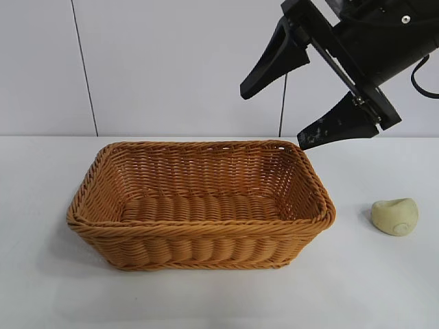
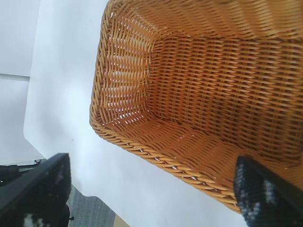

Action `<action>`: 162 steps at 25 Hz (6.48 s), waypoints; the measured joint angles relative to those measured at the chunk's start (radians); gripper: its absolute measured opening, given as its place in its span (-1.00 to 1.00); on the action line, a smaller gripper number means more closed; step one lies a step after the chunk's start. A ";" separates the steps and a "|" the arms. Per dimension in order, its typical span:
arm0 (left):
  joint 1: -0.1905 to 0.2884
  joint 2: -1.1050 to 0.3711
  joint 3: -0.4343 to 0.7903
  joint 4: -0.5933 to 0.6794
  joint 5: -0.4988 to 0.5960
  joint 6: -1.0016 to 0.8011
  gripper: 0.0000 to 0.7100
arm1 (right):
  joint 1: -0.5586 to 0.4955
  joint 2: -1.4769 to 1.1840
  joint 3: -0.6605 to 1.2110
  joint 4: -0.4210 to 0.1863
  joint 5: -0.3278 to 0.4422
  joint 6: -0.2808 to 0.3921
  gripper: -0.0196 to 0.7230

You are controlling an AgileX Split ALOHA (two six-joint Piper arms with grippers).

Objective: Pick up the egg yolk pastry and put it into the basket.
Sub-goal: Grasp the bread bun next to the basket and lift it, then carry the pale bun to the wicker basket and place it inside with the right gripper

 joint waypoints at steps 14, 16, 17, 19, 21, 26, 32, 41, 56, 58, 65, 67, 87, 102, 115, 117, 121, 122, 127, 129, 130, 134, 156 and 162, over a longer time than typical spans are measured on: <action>0.000 -0.317 0.048 -0.008 -0.013 0.018 0.94 | 0.000 0.000 0.000 0.001 -0.001 0.000 0.78; 0.009 -0.349 0.049 -0.009 -0.012 0.018 0.94 | 0.000 0.000 0.000 0.001 -0.001 0.000 0.78; 0.016 -0.369 0.049 -0.010 -0.013 0.018 0.94 | 0.000 0.000 0.000 0.001 -0.001 0.000 0.78; 0.029 -0.415 0.049 -0.011 -0.012 0.018 0.94 | 0.000 0.000 0.000 0.001 -0.001 0.000 0.78; 0.032 -0.462 0.049 -0.012 -0.012 0.018 0.94 | 0.000 0.000 0.000 0.001 -0.001 0.000 0.78; 0.035 -0.594 0.049 -0.015 -0.012 0.018 0.94 | 0.000 0.000 0.000 0.001 -0.001 0.000 0.78; 0.035 -0.692 0.049 -0.016 -0.008 0.021 0.94 | 0.000 0.002 -0.066 -0.158 0.016 0.058 0.78; 0.035 -0.695 0.049 -0.019 -0.008 0.021 0.94 | -0.023 0.002 -0.197 -0.751 0.103 0.399 0.78; 0.035 -0.695 0.049 -0.020 -0.008 0.021 0.94 | -0.238 0.160 -0.201 -0.792 0.087 0.397 0.78; 0.035 -0.695 0.049 -0.020 -0.008 0.021 0.94 | -0.248 0.199 -0.201 -0.792 0.061 0.397 0.78; 0.035 -0.695 0.049 -0.020 -0.008 0.021 0.94 | -0.256 0.335 -0.201 -0.792 -0.051 0.398 0.78; 0.035 -0.695 0.049 -0.020 -0.008 0.021 0.94 | -0.257 0.368 -0.201 -0.792 -0.085 0.407 0.78; 0.035 -0.695 0.049 -0.020 -0.008 0.021 0.94 | -0.256 0.462 -0.201 -0.782 -0.105 0.427 0.13; 0.035 -0.695 0.049 -0.020 -0.008 0.021 0.94 | -0.256 0.432 -0.204 -0.780 -0.041 0.425 -0.53; 0.035 -0.695 0.049 -0.020 -0.008 0.021 0.94 | -0.240 0.263 -0.407 -0.767 0.198 0.407 -0.55; 0.035 -0.695 0.049 -0.020 -0.008 0.021 0.94 | -0.213 0.263 -0.422 -0.760 0.209 0.395 -0.55; 0.035 -0.695 0.049 -0.020 -0.008 0.021 0.94 | -0.117 0.263 -0.458 -0.754 0.210 0.393 -0.55; 0.035 -0.695 0.049 -0.020 -0.008 0.021 0.94 | -0.086 0.263 -0.469 -0.754 0.210 0.394 -0.55; 0.035 -0.695 0.049 -0.020 -0.008 0.021 0.94 | 0.074 0.263 -0.509 -0.746 0.195 0.415 -0.55; 0.035 -0.695 0.049 -0.020 -0.008 0.021 0.94 | 0.143 0.263 -0.514 -0.743 0.167 0.428 -0.55; 0.035 -0.695 0.049 -0.020 -0.008 0.021 0.94 | 0.170 0.263 -0.514 -0.743 0.156 0.436 -0.55; 0.035 -0.695 0.049 -0.020 -0.008 0.021 0.94 | 0.280 0.263 -0.515 -0.740 0.101 0.463 -0.55; 0.035 -0.695 0.049 -0.020 -0.008 0.021 0.94 | 0.389 0.518 -0.515 -0.763 -0.107 0.496 -0.55; 0.035 -0.695 0.049 -0.020 -0.008 0.021 0.94 | 0.389 0.549 -0.514 -0.762 -0.119 0.496 -0.34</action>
